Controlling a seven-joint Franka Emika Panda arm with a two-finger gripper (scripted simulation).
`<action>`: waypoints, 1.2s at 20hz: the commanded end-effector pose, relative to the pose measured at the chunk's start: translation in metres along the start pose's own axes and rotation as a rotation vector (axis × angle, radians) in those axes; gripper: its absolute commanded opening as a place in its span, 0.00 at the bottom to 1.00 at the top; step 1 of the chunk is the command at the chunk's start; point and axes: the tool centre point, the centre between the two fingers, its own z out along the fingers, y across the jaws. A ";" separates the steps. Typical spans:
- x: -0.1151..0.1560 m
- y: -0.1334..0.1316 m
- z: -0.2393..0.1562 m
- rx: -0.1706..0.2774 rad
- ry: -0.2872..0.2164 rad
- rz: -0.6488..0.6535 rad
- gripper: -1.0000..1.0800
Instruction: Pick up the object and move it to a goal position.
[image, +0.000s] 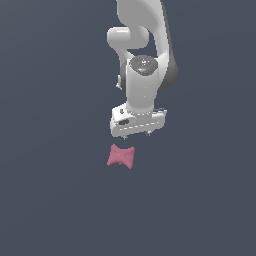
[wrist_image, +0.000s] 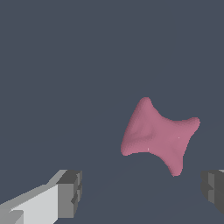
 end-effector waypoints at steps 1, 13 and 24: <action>0.000 0.003 0.004 -0.001 -0.002 -0.044 0.96; 0.003 0.021 0.029 -0.003 -0.013 -0.339 0.96; 0.004 0.038 0.053 0.003 -0.020 -0.619 0.96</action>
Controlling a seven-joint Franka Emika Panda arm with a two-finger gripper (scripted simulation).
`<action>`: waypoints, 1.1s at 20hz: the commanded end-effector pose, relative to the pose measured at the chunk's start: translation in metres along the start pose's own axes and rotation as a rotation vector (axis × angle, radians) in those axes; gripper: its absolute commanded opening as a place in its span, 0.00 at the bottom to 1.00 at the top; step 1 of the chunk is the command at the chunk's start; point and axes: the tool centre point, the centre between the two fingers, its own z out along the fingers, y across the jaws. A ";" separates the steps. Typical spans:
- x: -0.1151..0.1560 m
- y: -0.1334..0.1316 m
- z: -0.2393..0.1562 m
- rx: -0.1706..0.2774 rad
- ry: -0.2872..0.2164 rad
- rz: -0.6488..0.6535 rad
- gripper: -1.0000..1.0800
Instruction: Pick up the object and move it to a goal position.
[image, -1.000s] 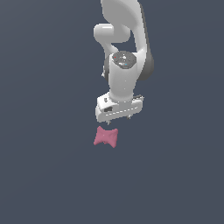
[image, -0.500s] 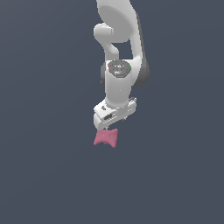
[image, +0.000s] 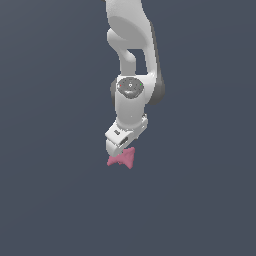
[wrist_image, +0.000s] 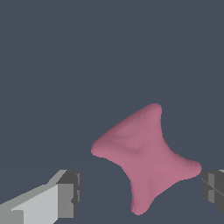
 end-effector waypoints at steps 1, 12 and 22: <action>-0.002 0.003 0.006 0.001 -0.001 -0.065 0.96; -0.010 0.017 0.030 0.010 0.001 -0.344 0.96; -0.016 0.025 0.046 0.015 0.008 -0.537 0.96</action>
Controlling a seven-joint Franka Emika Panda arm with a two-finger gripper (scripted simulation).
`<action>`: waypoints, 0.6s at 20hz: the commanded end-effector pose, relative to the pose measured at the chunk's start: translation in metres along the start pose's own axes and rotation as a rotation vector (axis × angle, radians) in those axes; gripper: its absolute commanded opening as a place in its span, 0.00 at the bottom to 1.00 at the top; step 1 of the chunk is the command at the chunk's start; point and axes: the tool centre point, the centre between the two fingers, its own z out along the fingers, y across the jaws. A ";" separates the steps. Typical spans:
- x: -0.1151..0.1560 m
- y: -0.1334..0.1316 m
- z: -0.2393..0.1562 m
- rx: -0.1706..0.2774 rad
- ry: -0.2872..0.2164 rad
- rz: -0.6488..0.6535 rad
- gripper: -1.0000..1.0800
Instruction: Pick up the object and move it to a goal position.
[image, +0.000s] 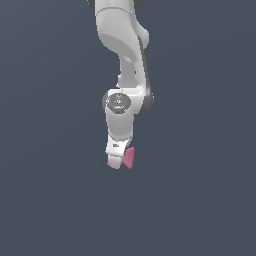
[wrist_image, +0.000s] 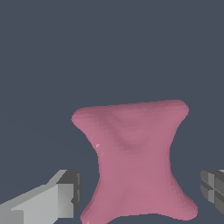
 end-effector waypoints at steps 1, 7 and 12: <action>-0.002 0.001 0.003 0.000 0.002 -0.037 0.96; -0.004 0.002 0.007 0.001 0.004 -0.083 0.96; -0.004 0.002 0.007 0.001 0.004 -0.084 0.96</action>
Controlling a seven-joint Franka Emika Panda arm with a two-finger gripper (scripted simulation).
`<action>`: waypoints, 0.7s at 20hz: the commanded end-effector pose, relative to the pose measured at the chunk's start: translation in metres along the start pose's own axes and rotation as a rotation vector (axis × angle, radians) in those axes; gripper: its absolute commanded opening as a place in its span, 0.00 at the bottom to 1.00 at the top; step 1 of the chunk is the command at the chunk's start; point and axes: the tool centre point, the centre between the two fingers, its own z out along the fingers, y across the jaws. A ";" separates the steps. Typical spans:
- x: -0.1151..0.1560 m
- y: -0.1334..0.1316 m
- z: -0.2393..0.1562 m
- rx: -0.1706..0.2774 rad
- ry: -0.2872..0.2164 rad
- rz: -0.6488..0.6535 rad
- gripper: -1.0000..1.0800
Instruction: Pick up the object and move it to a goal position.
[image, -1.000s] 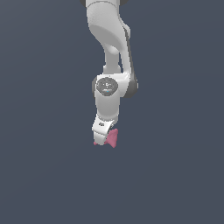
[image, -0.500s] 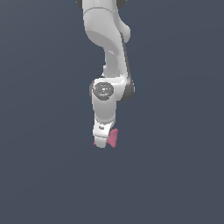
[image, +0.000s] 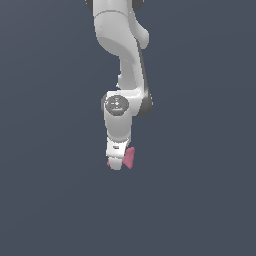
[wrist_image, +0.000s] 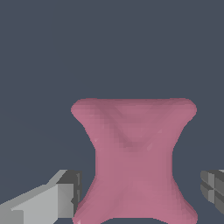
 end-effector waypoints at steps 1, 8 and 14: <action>0.000 0.000 0.001 0.000 0.000 0.000 0.96; 0.000 -0.001 0.030 0.000 0.000 -0.003 0.96; 0.000 -0.001 0.049 0.000 0.000 -0.005 0.96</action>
